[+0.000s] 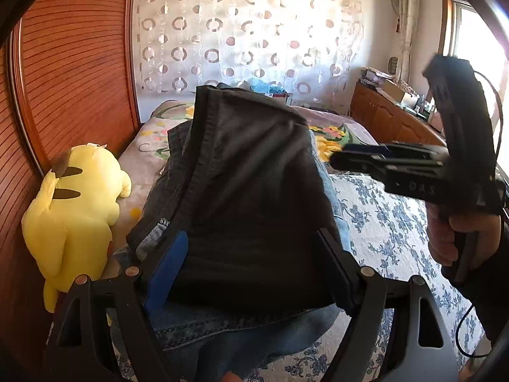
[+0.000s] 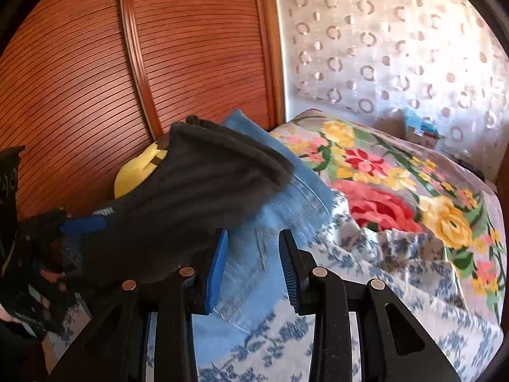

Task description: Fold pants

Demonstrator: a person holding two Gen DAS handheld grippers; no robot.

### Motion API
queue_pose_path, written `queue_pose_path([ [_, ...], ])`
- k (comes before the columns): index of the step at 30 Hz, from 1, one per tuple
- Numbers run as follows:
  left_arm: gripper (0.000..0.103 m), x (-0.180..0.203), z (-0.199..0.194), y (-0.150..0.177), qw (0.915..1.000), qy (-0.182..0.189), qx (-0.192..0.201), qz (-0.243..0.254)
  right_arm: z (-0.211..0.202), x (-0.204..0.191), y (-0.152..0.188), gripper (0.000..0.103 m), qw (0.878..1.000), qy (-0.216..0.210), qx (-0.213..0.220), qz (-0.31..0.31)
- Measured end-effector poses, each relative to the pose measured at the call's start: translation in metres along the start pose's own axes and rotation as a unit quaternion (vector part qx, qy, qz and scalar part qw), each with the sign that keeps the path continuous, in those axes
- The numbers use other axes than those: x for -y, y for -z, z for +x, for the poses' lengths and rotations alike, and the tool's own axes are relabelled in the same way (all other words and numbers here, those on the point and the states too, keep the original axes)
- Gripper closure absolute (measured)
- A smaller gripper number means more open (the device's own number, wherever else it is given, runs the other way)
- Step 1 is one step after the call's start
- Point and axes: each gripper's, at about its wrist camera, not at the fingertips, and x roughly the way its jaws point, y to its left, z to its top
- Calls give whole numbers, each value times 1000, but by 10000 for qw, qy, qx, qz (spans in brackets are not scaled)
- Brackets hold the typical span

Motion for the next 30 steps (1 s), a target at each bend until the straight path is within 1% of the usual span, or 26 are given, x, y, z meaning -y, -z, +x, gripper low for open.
queue_pose_path([
  [4, 22, 7, -3, 2, 10000, 15, -21, 87, -8, 1, 21, 68, 9997, 138, -55, 168],
  [10, 22, 18, -11, 4, 9998, 42, 71, 187, -34, -2, 49, 68, 9988, 273, -94, 403],
  [15, 22, 38, -20, 6, 9986, -61, 187, 490, -63, -9, 64, 68, 9976, 421, -12, 541],
  [25, 21, 65, -38, 19, 9974, 306, 284, 579, -122, -33, 101, 68, 9945, 696, 217, 754],
  [28, 16, 75, -46, 25, 9966, 408, 382, 605, -139, -38, 114, 68, 9936, 773, 253, 788],
  [30, 15, 83, -54, 29, 9957, 450, 485, 655, -150, -41, 122, 68, 9928, 818, 286, 830],
])
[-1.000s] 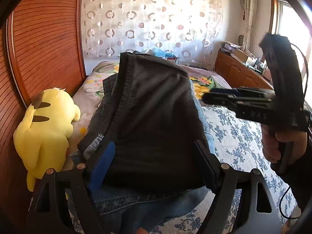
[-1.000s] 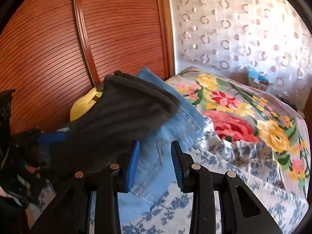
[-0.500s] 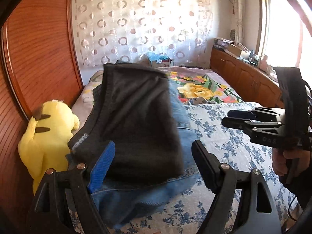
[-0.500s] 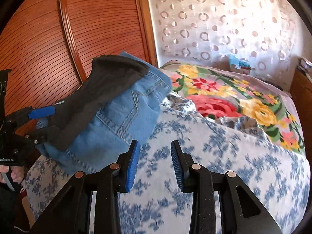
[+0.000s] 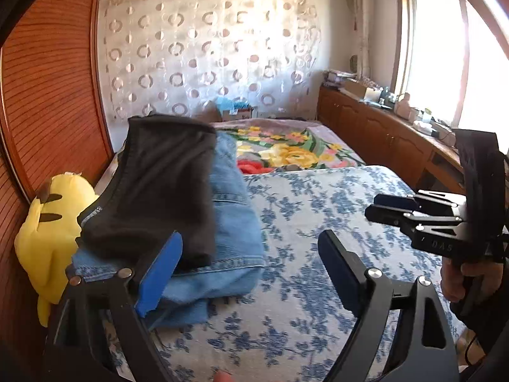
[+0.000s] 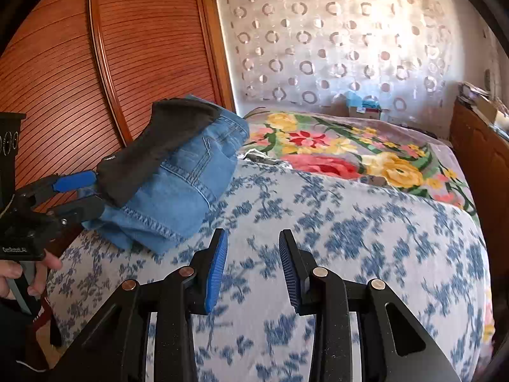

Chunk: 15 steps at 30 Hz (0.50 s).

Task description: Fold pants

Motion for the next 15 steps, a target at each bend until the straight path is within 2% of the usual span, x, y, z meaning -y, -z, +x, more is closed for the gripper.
queue_pose_path([
  [9, 15, 25, -20, 8, 9999, 50, 79, 102, -43, 4, 26, 57, 9994, 205, 219, 197],
  [12, 15, 32, -24, 14, 9999, 82, 28, 139, -55, 0, 33, 54, 9987, 392, 245, 222],
  [15, 15, 40, -26, 23, 9998, 139, -49, 145, -67, -1, 42, 39, 9980, 507, 280, 256],
])
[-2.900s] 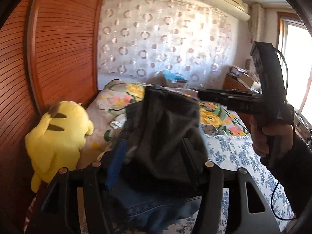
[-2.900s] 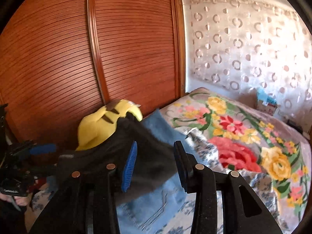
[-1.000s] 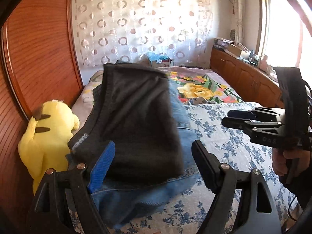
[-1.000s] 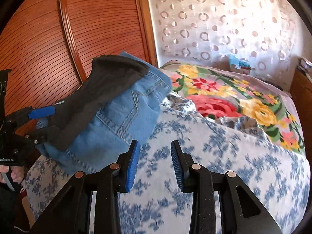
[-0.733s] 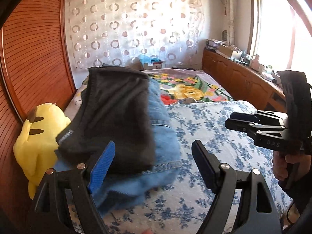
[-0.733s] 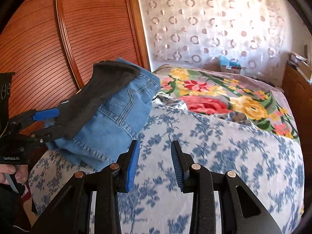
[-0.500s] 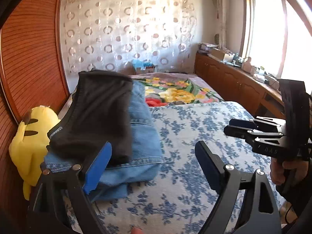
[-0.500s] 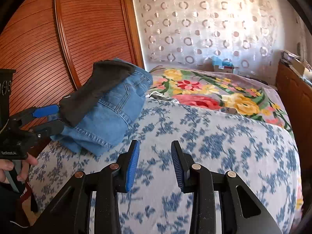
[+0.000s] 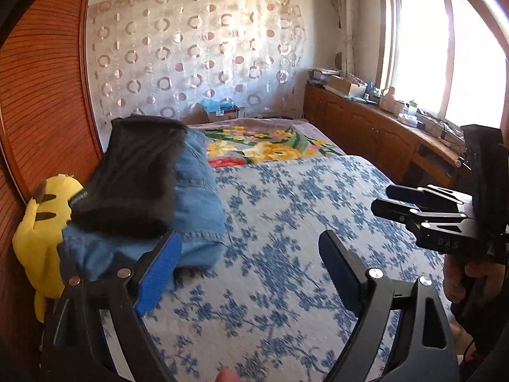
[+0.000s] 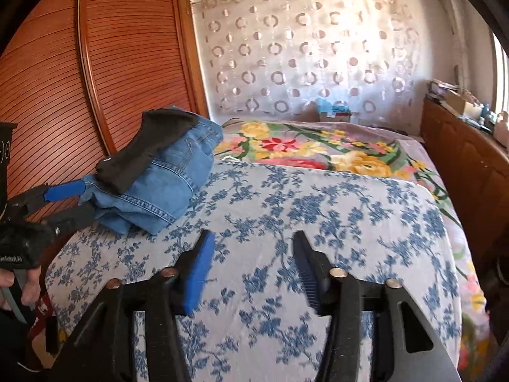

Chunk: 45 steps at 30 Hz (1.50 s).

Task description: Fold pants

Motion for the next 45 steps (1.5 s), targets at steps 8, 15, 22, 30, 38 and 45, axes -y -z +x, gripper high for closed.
queue_pose_path([
  [8, 15, 17, -7, 16, 9999, -125, -98, -37, -36, -3, 21, 38, 9991, 350, 140, 171],
  [15, 15, 29, -20, 27, 9999, -128, -75, -51, -64, -9, 32, 37, 9977, 573, 286, 234],
  [22, 15, 42, -44, 29, 9997, -238, 55, 4, -90, -15, 37, 37, 9959, 688, 501, 296],
  [30, 15, 52, -70, 24, 9989, -350, 291, 81, -112, -21, 40, 37, 9944, 724, 724, 253],
  [38, 15, 56, -89, 18, 9978, -387, 531, 54, -124, -25, 43, 37, 9926, 739, 935, 238],
  [45, 15, 55, -101, 19, 9965, -444, 707, 2, -120, -29, 48, 37, 9909, 805, 1063, 179],
])
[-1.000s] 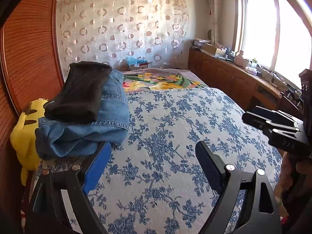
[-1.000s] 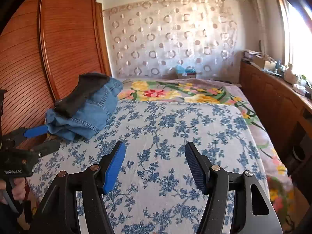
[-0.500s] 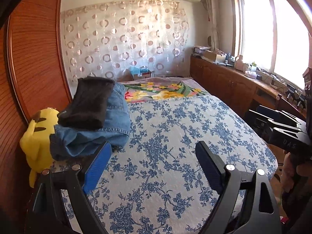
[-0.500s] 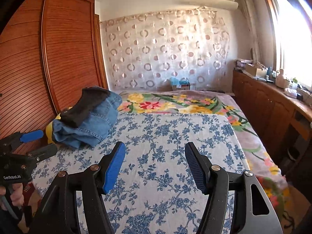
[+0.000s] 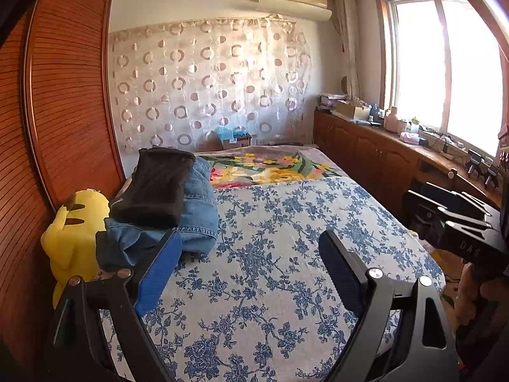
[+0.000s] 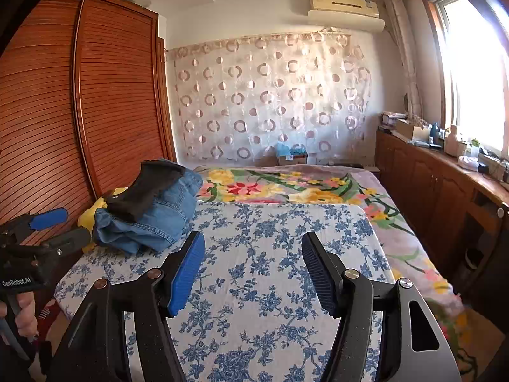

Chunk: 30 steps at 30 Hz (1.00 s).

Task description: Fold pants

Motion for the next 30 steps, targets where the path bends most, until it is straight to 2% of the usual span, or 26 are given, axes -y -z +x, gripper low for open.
queue_pose_path([
  [30, 15, -3, -4, 0, 10000, -29, 6, -38, 0, -4, 5, 37, 10000, 17, 76, -7],
])
